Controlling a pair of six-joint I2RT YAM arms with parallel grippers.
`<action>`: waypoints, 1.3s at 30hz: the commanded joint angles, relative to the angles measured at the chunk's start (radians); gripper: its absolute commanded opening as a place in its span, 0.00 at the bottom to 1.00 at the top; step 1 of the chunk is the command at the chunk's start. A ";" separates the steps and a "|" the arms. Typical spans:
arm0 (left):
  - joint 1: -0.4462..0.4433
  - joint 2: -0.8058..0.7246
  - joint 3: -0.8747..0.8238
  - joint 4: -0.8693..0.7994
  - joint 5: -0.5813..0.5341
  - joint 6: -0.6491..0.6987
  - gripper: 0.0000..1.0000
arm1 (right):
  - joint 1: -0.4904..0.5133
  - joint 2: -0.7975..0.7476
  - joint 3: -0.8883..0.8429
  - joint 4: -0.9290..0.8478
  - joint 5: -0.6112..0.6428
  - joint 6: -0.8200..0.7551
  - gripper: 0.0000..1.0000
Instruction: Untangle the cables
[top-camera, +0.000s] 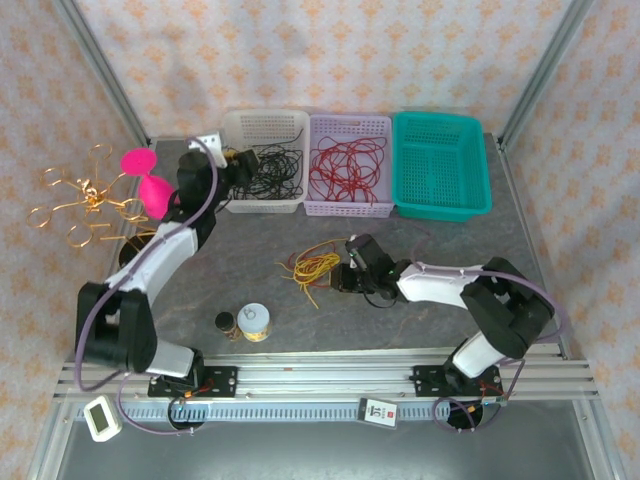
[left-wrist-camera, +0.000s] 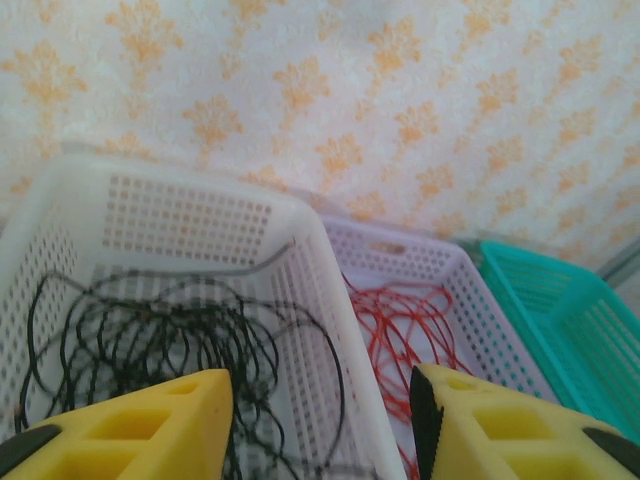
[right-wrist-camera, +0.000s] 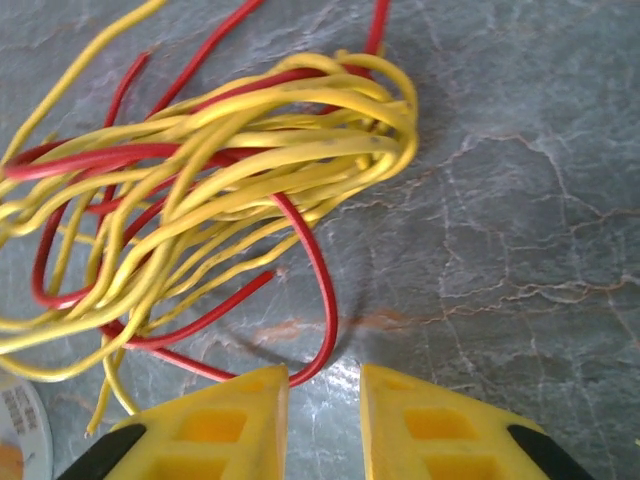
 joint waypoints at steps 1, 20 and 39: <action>-0.047 -0.107 -0.112 -0.039 0.056 -0.017 0.52 | 0.016 0.018 0.032 -0.032 0.050 0.116 0.28; -0.165 -0.517 -0.449 -0.145 0.055 -0.058 0.55 | 0.097 0.129 0.177 -0.281 0.164 0.509 0.34; -0.211 -0.526 -0.471 -0.126 0.254 -0.019 0.55 | 0.118 0.007 0.263 -0.409 0.512 0.267 0.00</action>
